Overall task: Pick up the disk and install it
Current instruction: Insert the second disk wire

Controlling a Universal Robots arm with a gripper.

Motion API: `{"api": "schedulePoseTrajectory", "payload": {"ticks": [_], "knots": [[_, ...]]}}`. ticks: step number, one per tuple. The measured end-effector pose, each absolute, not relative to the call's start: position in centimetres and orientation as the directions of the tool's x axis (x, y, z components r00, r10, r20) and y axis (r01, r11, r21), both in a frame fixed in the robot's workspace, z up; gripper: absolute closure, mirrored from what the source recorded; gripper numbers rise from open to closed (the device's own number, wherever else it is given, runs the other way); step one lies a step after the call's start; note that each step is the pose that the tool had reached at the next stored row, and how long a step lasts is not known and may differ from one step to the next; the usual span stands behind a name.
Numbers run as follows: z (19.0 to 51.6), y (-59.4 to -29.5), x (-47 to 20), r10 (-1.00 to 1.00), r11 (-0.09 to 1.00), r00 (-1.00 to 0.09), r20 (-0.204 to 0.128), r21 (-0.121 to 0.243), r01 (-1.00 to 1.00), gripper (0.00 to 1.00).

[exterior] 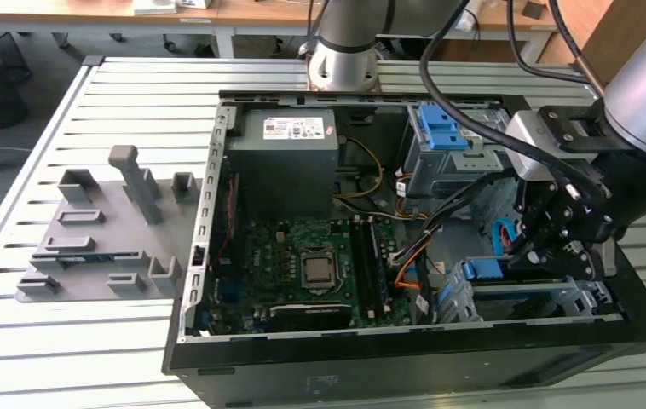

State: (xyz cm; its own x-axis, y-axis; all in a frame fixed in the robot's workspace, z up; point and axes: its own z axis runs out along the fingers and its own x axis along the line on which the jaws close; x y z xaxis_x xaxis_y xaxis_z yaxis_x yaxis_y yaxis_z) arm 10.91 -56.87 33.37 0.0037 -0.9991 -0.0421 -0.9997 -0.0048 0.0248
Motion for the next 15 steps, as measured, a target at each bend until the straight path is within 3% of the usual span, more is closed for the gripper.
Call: {"api": "schedulePoseTrajectory", "payload": {"ticks": [15], "knots": [[33.13,-56.87,10.95,-0.999,-0.005,0.004,-0.042,0.025,-1.000,0.83]]}}
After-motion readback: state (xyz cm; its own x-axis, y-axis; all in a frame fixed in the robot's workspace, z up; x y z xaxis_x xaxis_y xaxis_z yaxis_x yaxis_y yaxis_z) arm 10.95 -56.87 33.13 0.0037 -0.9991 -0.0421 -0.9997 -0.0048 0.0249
